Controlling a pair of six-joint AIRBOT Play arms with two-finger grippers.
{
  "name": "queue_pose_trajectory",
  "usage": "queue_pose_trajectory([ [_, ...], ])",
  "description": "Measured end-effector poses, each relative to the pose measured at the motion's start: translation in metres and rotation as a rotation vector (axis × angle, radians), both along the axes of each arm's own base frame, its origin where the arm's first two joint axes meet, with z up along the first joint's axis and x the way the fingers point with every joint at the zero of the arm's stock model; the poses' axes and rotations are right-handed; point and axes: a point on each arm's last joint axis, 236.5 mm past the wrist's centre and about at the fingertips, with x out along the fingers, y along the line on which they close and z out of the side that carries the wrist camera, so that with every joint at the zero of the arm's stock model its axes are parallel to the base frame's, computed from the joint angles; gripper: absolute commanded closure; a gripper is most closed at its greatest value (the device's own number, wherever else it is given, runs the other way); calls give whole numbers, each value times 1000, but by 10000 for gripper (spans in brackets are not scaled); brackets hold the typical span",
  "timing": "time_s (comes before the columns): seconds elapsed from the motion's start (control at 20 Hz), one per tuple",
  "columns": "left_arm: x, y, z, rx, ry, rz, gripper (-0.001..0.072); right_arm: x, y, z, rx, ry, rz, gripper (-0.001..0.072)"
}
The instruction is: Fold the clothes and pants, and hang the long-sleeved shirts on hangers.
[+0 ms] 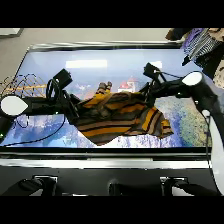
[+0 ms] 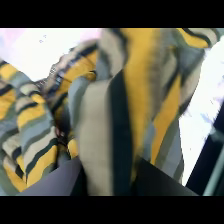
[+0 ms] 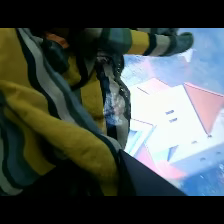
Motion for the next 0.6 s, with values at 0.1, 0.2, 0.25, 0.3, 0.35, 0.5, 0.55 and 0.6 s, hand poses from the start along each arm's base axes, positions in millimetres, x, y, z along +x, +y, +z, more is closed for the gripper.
queue_pose_trajectory([
  [0.1, 13, 1, 8, -42, -11, 70, 87, -14, -8, 21, -30, -15, -28, 689],
  [0.2, 27, 3, 18, -103, -17, 159, 87, -31, -17, 39, -58, -15, -58, 689],
  [0.25, 33, 3, 23, -139, -15, 200, 87, -39, -22, 48, -74, -16, -81, 689],
  [0.3, 41, 5, 30, -177, -19, 246, 87, -50, -26, 54, -88, -5, -95, 689],
  [0.35, 50, 8, 37, -215, -28, 294, 86, -61, -29, 62, -91, 5, -109, 689],
  [0.5, 63, 12, 50, -305, -20, 389, 87, -87, -38, 76, -108, 34, -158, 689],
  [0.55, 65, 13, 51, -321, -14, 408, 87, -96, -40, 79, -110, 53, -171, 689],
  [0.6, 68, 14, 54, -344, -5, 431, 86, -103, -42, 82, -111, 71, -189, 689],
])
